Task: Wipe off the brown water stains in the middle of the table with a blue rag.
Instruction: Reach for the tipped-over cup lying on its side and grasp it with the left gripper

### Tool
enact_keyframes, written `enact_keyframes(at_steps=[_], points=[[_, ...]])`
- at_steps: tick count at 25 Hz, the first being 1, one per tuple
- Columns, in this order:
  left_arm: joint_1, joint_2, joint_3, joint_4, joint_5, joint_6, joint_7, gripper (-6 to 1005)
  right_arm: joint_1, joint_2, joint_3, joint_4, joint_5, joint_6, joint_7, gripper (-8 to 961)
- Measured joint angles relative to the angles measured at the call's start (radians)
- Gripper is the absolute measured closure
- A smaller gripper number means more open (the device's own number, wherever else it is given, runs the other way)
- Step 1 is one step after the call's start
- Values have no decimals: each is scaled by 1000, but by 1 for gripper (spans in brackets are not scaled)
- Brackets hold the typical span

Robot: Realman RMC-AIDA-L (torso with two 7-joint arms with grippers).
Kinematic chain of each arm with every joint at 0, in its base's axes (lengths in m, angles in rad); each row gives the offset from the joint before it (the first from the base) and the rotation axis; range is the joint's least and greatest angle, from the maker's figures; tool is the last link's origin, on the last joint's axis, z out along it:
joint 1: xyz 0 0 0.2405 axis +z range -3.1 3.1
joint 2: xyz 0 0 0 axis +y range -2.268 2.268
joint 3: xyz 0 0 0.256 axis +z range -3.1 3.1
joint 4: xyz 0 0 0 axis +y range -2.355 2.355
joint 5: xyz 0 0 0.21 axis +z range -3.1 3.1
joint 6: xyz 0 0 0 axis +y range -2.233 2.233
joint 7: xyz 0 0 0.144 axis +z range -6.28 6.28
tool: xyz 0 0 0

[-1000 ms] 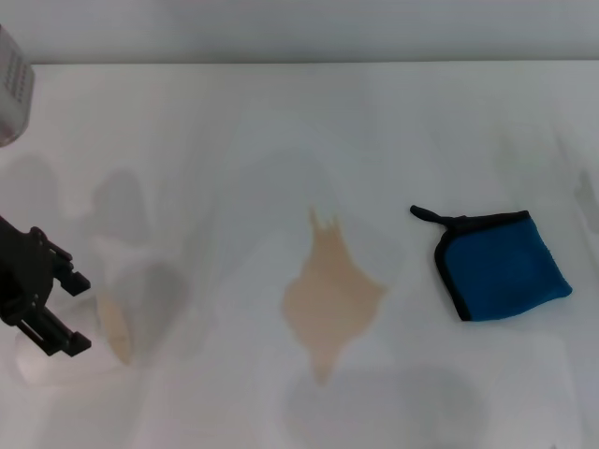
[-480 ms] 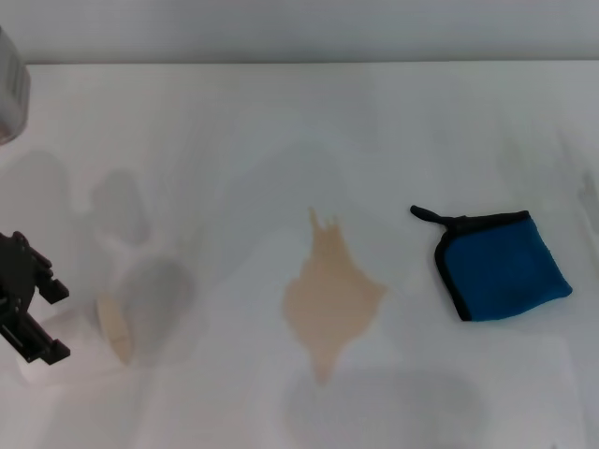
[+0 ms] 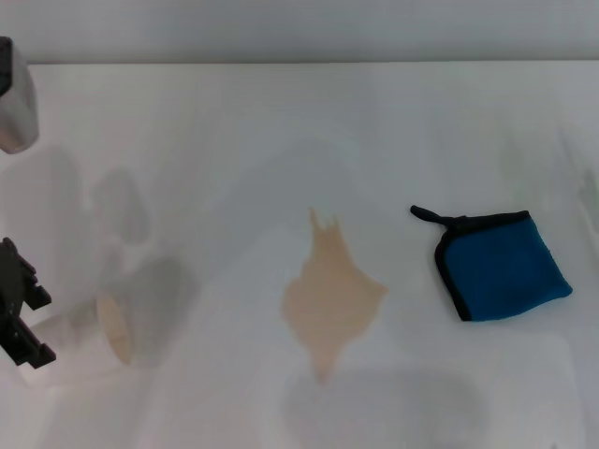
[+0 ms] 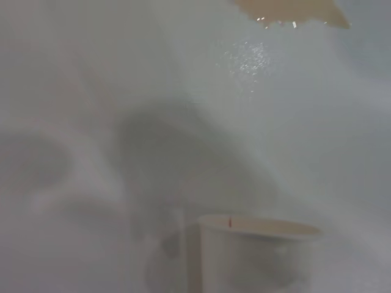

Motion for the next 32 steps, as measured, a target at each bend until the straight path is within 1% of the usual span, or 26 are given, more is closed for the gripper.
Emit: enact_keyframes(at_steps=[9, 16, 24, 26, 32], points=[[-11, 3, 0, 117, 28, -64, -68, 122, -4, 0, 21, 0, 0, 4, 0, 99], [-18, 5, 0, 143, 46, -79, -92, 123, -7, 0, 22, -6, 0, 11, 0, 99], [-15, 5, 0, 212, 53, -111, -134, 123, -7, 0, 21, -8, 0, 12, 0, 99], [-11, 5, 0, 244, 66, -134, -151, 122, -9, 0, 21, -9, 0, 12, 0, 99], [-7, 5, -1, 286, 91, -165, -186, 122, -11, 0, 21, -9, 0, 12, 0, 99]])
